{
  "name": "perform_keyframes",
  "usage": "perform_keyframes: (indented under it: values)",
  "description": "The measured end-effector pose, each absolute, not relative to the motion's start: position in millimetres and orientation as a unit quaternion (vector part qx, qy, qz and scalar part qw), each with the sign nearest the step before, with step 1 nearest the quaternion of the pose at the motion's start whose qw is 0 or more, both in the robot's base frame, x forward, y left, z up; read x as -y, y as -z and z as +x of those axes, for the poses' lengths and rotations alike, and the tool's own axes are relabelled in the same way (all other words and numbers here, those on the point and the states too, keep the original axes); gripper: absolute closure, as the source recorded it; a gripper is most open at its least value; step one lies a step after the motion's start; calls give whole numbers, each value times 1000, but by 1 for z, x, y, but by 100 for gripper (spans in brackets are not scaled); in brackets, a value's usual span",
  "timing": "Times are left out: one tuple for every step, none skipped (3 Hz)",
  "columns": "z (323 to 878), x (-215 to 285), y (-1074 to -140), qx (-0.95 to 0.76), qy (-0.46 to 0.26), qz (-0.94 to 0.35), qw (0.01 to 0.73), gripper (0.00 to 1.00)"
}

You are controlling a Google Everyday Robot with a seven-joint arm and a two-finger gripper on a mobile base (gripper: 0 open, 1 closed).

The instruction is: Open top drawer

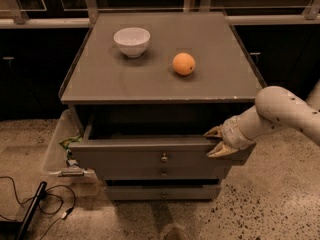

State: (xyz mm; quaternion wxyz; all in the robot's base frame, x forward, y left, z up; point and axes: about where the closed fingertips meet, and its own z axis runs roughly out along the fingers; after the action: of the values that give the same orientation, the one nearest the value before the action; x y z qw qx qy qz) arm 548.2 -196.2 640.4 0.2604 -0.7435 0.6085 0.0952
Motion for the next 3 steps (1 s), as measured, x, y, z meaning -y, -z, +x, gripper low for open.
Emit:
perform_keyframes:
  values:
    - [536,199,-639,-614,-96,-739,262,81]
    - [536,199,-639,-614,-96,-739,262,58]
    - [536,199,-639,-614,-96,-739,262,35]
